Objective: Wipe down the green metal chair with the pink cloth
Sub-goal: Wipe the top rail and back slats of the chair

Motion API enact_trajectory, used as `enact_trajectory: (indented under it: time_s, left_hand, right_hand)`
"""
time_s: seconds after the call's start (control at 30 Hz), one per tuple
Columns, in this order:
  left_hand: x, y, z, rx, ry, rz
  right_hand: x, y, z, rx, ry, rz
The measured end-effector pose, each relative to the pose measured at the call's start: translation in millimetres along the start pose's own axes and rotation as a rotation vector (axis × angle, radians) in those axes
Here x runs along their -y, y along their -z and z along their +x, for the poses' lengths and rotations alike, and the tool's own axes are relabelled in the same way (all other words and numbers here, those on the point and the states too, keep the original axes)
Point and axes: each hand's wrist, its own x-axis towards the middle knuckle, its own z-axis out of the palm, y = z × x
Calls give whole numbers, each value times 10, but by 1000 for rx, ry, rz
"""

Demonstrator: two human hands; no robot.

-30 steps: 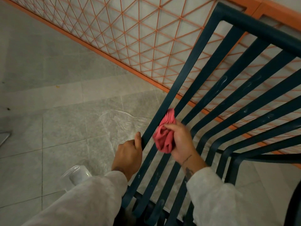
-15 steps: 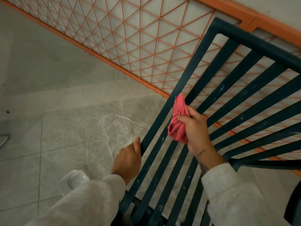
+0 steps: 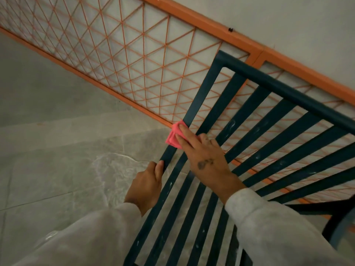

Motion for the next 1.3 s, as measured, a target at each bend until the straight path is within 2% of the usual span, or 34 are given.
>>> enact_trajectory:
  time_s: [0.23,0.33,0.43,0.53,0.7,0.8,0.97,1.13,1.3]
  left_hand:
    - [-61,11,-32,-25,32,22]
    - [-76,19,-40,-27,38,44]
    - [-85,70,-39,10,12,36]
    - [-271,233,58,12,-108,64]
    - [-1264,581,434,-202,-496,211]
    - [-1885,682,643,-287,-729,454]
    - [-2406,652,727,-299,-914,877]
    - [-2682,356,693,-92,-969,984]
    - [-3052,-10,552,16,-1016,972]
  right_hand:
    - [-454,730,472,12,-95,-223]
    - [-553,915,596,-129,-169,-306]
    - [-616,916,588,-177,-203,-314]
    - [-690,982,537,-196,-250,-260]
    - [-818,1115,384,-152,-369,-114]
    - [-935,1169,225,-177,-445,-14]
    - [-1225,1143,-314,-298,-585,45]
    - [-1508,988,-937,-328,-765,91]
    - [-1754,977,-1463,-379,-901,127]
